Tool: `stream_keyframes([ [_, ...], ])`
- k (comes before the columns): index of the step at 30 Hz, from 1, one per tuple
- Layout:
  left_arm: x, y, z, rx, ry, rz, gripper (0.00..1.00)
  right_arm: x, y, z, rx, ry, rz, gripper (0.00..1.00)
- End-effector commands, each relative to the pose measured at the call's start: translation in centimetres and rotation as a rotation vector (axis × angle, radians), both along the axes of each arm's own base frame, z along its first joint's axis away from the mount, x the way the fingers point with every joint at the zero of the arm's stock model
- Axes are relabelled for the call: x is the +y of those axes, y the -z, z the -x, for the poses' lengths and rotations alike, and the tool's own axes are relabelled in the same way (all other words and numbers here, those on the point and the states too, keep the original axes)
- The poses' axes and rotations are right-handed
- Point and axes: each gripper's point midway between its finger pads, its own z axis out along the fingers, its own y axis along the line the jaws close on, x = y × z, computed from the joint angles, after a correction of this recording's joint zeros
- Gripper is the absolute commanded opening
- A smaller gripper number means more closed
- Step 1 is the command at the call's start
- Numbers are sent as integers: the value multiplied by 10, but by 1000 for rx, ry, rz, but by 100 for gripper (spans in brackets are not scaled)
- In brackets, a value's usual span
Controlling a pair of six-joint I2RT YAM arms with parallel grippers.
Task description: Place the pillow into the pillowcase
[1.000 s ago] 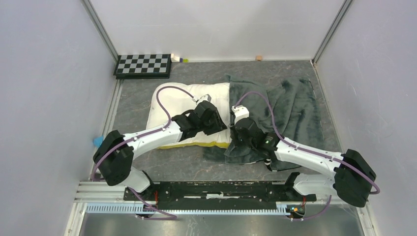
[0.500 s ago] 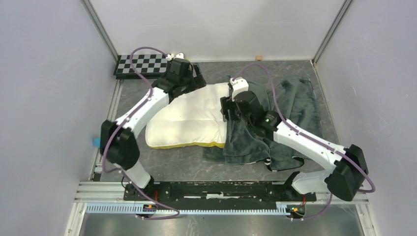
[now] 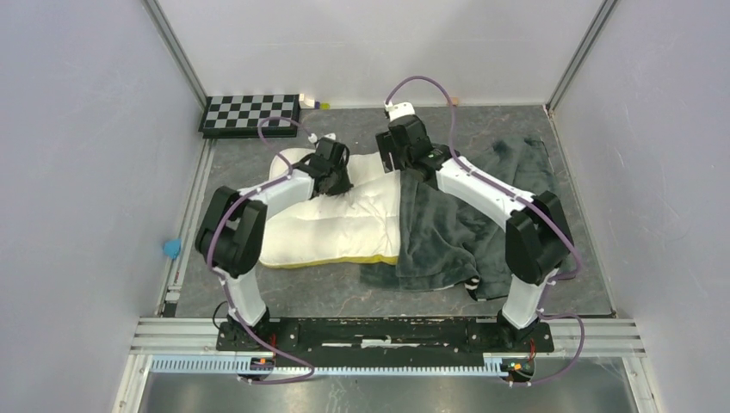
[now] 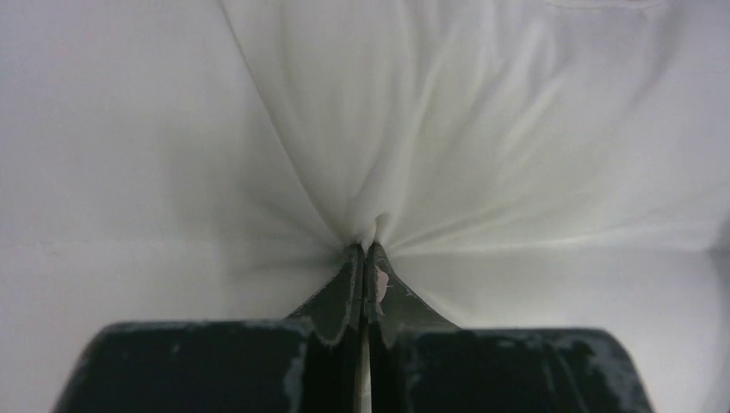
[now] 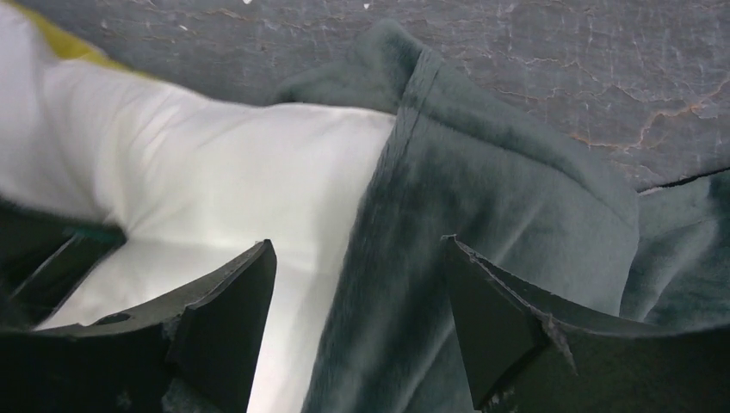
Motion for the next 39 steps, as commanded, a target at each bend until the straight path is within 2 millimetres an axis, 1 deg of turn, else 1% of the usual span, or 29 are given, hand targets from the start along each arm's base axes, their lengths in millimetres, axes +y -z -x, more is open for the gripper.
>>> stream_keyframes([
  [1, -10, 10, 58, 84, -24, 80, 2, -4, -2, -16, -21, 22, 80, 77],
  [4, -13, 9, 77, 90, -30, 91, 2, -4, 14, -16, 4, 21, 92, 75],
  [7, -10, 6, 89, 80, -54, 97, 2, -13, 30, -13, 35, 54, 139, 72],
  [10, -10, 2, 92, 69, -59, 118, 2, -15, 39, -10, 42, 47, 147, 69],
  [12, -11, -1, 92, 66, -50, 124, 2, -13, 39, -10, 45, 40, 145, 63],
  [13, -13, -4, 92, 61, -38, 131, 2, -11, 39, -10, 48, 37, 145, 58],
  [15, -19, -10, 92, 49, -13, 146, 2, -5, 34, -12, 43, 21, 136, 47],
  [17, -27, -21, 90, 17, 18, 178, 2, 8, 28, -14, 40, -10, 125, 31],
  [19, -35, -32, 87, -9, 44, 189, 2, 25, 18, -16, 38, -46, 100, 14],
  [20, -39, -37, 87, -19, 58, 195, 2, 38, 12, -14, 37, -74, 80, 8],
  [21, -44, -42, 85, -29, 67, 200, 2, 48, 6, -12, 31, -96, 65, 6],
  [22, -45, -45, 84, -35, 67, 194, 2, 55, -2, -10, 20, -94, 76, 6],
  [24, -45, -49, 82, -37, 65, 188, 2, 57, -12, -8, 15, -84, 92, 5],
  [25, -45, -50, 82, -42, 65, 190, 2, 60, -15, -6, 23, -94, 71, 4],
  [26, -44, -51, 82, -45, 61, 190, 2, 65, -19, -3, 23, -121, 45, 2],
  [27, -44, -51, 82, -47, 55, 193, 2, 70, -25, 0, 11, -138, 18, 1],
  [28, -45, -51, 81, -50, 52, 202, 2, 72, -27, 3, 9, -144, 1, 1],
  [30, -50, -53, 81, -51, 57, 224, 2, 83, -34, 10, 24, -187, -51, 0],
  [32, -53, -65, 78, -77, 56, 259, 2, 95, -45, 18, 7, -218, -76, 0],
  [34, -57, -88, 76, -128, 59, 305, 2, 97, -48, 20, 1, -222, -78, 0],
  [35, -58, -103, 75, -160, 62, 325, 2, 93, -46, 17, -3, -207, -62, 0],
  [37, -58, -131, 75, -219, 63, 360, 3, 89, -31, 12, 19, -197, -31, 0],
  [39, -59, -155, 75, -273, 72, 389, 2, 94, -18, 9, 45, -212, -39, 0],
])
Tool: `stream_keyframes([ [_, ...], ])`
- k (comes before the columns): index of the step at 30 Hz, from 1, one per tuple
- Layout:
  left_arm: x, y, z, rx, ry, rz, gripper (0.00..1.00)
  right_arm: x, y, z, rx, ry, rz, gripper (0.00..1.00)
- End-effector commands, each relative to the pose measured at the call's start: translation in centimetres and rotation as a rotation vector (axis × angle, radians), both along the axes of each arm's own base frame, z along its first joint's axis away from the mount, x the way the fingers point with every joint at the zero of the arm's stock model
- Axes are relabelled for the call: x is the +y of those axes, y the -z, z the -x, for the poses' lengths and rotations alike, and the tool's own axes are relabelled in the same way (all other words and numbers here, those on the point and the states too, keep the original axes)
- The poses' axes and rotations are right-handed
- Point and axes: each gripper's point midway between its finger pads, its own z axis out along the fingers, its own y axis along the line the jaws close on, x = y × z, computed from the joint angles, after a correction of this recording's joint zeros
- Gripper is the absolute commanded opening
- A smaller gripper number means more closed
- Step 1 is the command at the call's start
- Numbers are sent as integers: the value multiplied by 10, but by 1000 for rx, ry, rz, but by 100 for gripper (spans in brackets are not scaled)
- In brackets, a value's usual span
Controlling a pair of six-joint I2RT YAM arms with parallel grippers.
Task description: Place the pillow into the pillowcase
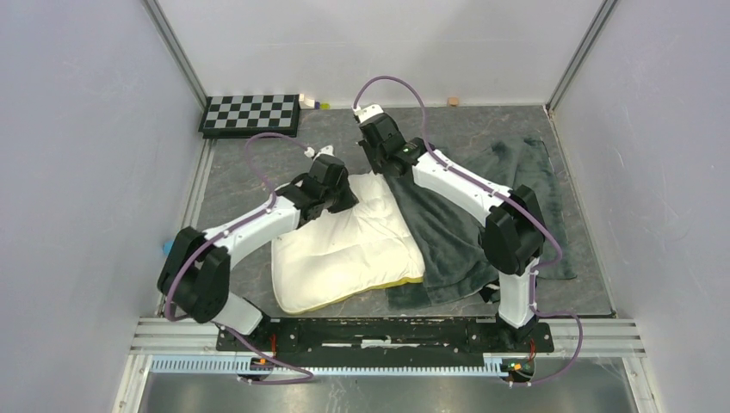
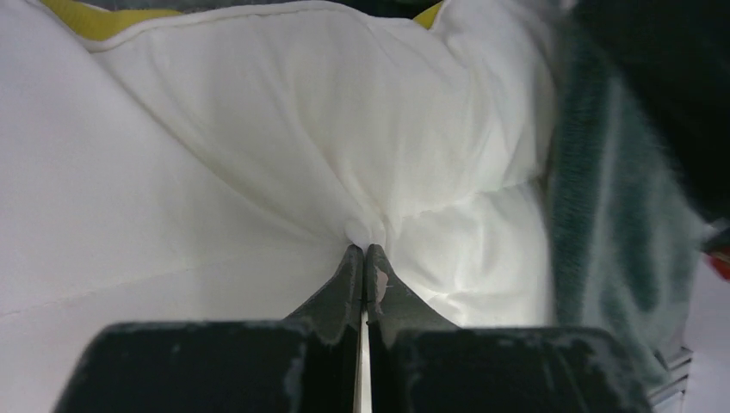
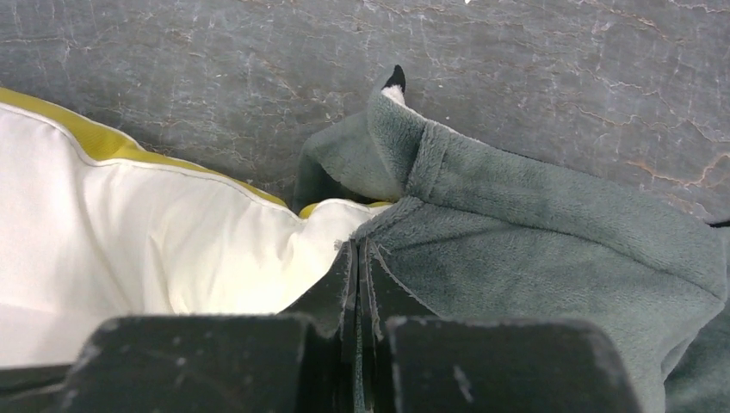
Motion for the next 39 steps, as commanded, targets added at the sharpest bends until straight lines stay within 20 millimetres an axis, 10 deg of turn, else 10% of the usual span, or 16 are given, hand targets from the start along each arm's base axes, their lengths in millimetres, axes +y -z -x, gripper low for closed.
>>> stream_keyframes([
  [1, -33, -108, -13, -235, 42, 222, 2, 37, -22, 0, -17, -78, -138, 0],
  [9, -31, -37, -33, -100, -3, 108, 2, 49, -8, -7, 22, -86, -164, 0],
  [15, -38, 0, -40, -37, -15, 101, 2, 32, -35, -3, -16, -76, -144, 11],
  [20, -33, -7, -36, -38, -20, 90, 3, -12, -53, 23, -60, -13, -108, 56],
  [25, -22, -14, -19, -26, -8, 65, 42, -70, -44, 68, -77, 84, -69, 81],
  [30, -6, -32, 12, -41, 29, -5, 96, -107, -6, 108, -36, 122, -23, 85],
  [39, -5, 12, 47, 28, 35, -94, 100, -112, 38, 122, 29, 109, 6, 86],
])
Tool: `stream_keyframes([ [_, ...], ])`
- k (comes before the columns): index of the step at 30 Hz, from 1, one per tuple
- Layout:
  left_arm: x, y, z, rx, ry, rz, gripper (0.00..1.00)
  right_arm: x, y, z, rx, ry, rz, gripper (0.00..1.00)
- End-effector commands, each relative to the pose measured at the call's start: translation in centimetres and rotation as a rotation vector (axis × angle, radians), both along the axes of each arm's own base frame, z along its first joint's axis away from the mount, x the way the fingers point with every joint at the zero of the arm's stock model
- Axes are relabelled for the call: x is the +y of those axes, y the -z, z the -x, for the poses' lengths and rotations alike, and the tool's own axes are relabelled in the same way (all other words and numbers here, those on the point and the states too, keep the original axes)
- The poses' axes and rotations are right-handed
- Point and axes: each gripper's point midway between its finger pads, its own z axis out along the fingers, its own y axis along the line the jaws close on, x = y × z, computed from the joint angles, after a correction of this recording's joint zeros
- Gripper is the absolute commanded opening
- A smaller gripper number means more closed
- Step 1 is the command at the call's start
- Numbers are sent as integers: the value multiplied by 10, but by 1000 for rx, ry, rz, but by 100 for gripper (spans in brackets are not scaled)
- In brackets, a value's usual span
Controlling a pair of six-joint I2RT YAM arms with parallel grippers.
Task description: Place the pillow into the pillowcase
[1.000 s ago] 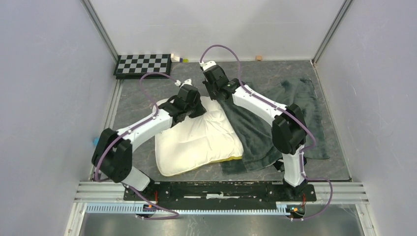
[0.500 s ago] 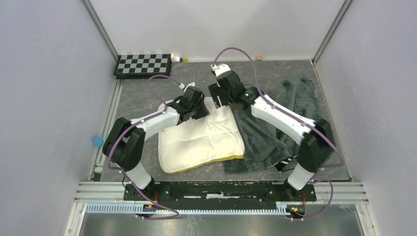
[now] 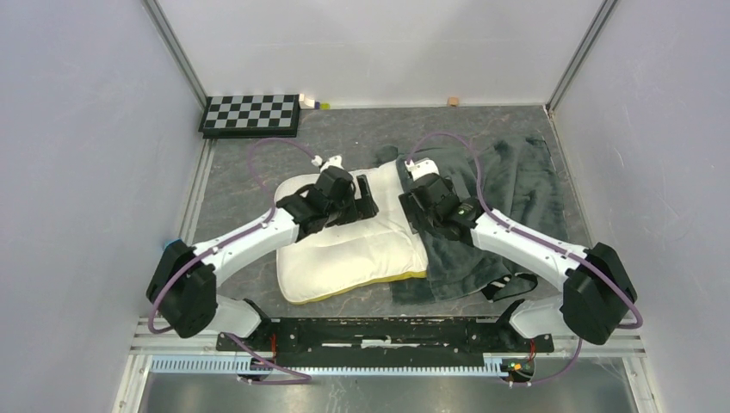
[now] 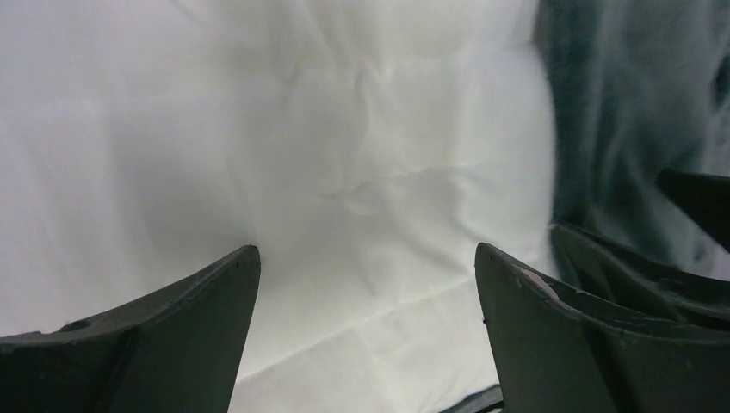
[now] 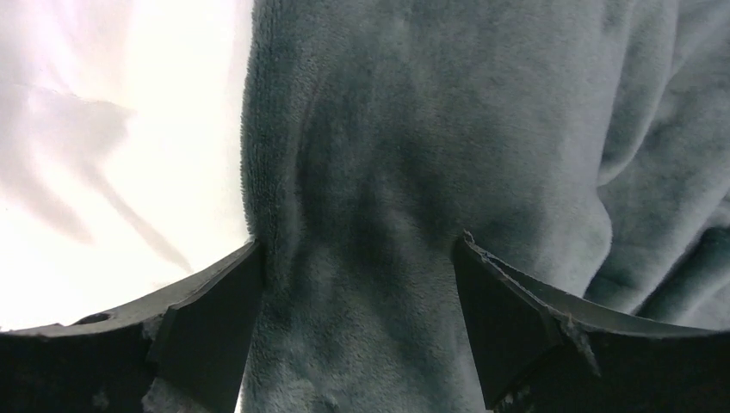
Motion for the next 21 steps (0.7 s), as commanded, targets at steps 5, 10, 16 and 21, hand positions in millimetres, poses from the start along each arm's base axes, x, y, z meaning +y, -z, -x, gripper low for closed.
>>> stream_keyframes([
  [5, -13, 71, 8, 104, 4, -102, 88, 26, -11, -13, -40, -13, -36, 80],
  [10, -21, 87, 7, 136, 4, -77, 24, 30, -16, -11, -44, -16, -8, 44],
  [16, -48, 62, 5, 110, 33, 25, 2, 104, -68, 2, -83, -188, -140, 12],
  [21, -63, 17, -7, 41, 7, 104, 2, 131, -51, 3, -29, -247, -181, 7],
])
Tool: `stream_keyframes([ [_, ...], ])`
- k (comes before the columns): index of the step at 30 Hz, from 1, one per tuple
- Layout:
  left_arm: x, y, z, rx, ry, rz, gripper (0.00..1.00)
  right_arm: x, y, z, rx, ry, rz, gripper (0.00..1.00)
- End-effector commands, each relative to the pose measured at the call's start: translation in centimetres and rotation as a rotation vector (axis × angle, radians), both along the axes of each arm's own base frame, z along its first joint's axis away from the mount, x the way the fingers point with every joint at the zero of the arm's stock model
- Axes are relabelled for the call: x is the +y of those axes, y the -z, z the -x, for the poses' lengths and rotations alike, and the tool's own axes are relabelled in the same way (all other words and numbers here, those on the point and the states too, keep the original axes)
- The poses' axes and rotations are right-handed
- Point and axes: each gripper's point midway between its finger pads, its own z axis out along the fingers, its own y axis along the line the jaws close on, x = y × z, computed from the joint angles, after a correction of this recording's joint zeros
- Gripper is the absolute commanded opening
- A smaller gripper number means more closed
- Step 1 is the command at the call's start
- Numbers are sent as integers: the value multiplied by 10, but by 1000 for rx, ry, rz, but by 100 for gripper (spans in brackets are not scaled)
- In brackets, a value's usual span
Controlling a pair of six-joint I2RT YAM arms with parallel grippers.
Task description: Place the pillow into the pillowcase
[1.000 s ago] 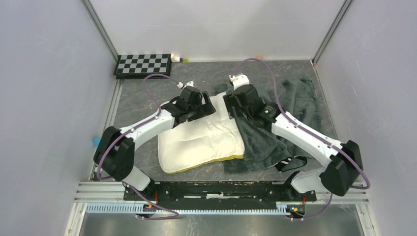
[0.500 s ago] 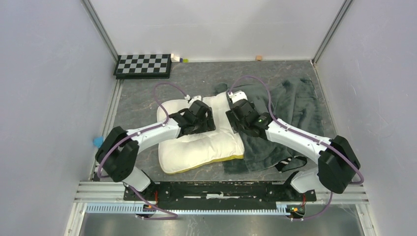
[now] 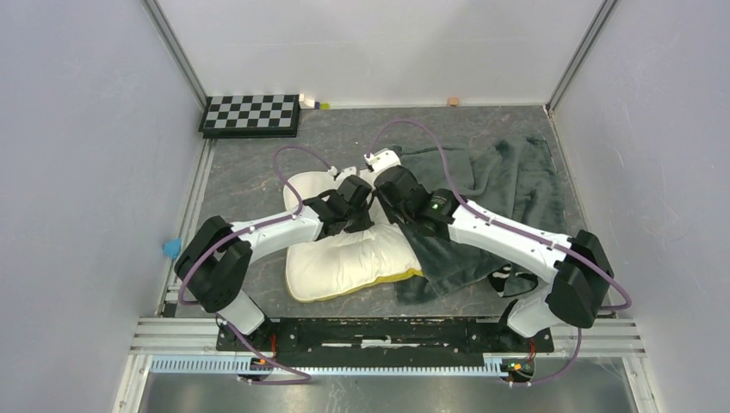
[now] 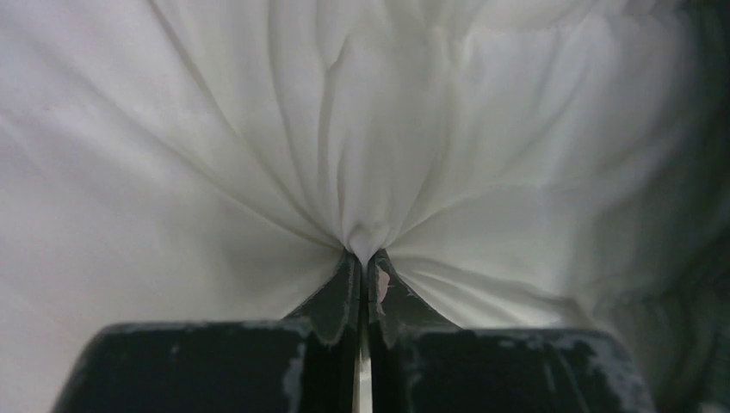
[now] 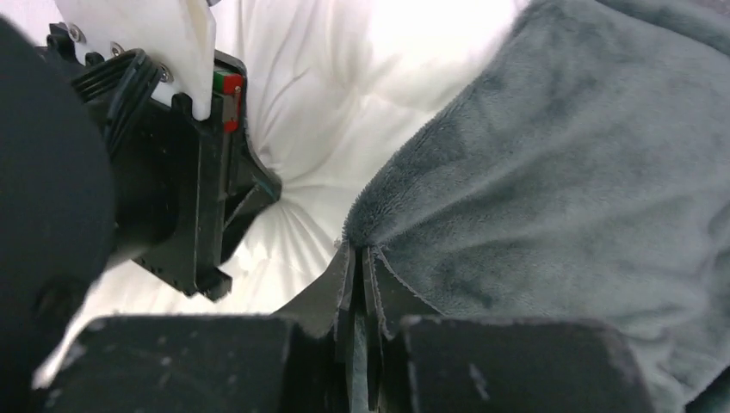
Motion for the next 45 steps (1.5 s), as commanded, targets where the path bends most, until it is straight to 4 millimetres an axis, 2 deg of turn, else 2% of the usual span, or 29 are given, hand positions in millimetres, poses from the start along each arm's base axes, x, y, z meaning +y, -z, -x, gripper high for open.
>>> stream_keyframes([
  [1, -37, -58, -17, -70, -22, 193, 2, 32, 4, -1, 33, -60, -78, 8],
  [3, -29, -63, -30, -63, -59, 210, 2, 27, 9, -1, 34, -45, -57, 11],
  [5, -20, -63, -42, -61, -95, 210, 2, 16, 7, 1, 19, -16, -45, 28],
  [9, -8, -51, -58, -21, -166, 228, 2, -18, -1, 11, -26, 65, -27, 73],
  [12, 0, -43, -67, 2, -213, 255, 2, -46, 1, 26, -39, 131, -26, 86],
  [18, 7, -36, -79, 14, -247, 255, 2, -88, 58, 74, 19, 226, -32, 84],
  [20, 7, -36, -80, 12, -245, 249, 2, -92, 73, 85, 28, 240, -70, 81],
  [22, 9, -35, -79, 10, -245, 236, 2, -90, 80, 91, 24, 240, -102, 80],
  [26, 12, -35, -75, 8, -236, 227, 2, -74, 89, 93, 6, 220, -95, 81],
  [28, 11, -33, -71, 9, -221, 224, 2, -67, 97, 94, 12, 206, -66, 86],
  [31, 9, -32, -59, 8, -191, 208, 2, -72, 106, 85, -16, 231, 1, 90],
  [33, 8, -33, -48, 3, -165, 195, 2, -77, 105, 78, -29, 250, 32, 89],
  [36, 7, -35, -33, -2, -107, 165, 3, -79, 96, 68, -44, 255, 15, 80],
  [37, 8, -37, -30, -6, -84, 149, 9, -77, 92, 66, -47, 248, 5, 76],
  [39, 11, -43, -22, -25, -35, 114, 31, -76, 85, 63, -57, 242, 13, 70],
  [40, 13, -49, -17, -36, -16, 95, 53, -77, 82, 63, -58, 247, 26, 67],
  [42, 20, -61, -8, -76, 27, 49, 78, -78, 80, 62, -59, 246, 33, 62],
  [44, 29, -70, 2, -101, 45, 1, 93, -76, 76, 63, -57, 238, 13, 61],
  [45, 33, -72, 8, -104, 49, -21, 97, -74, 74, 64, -54, 234, 3, 60],
])
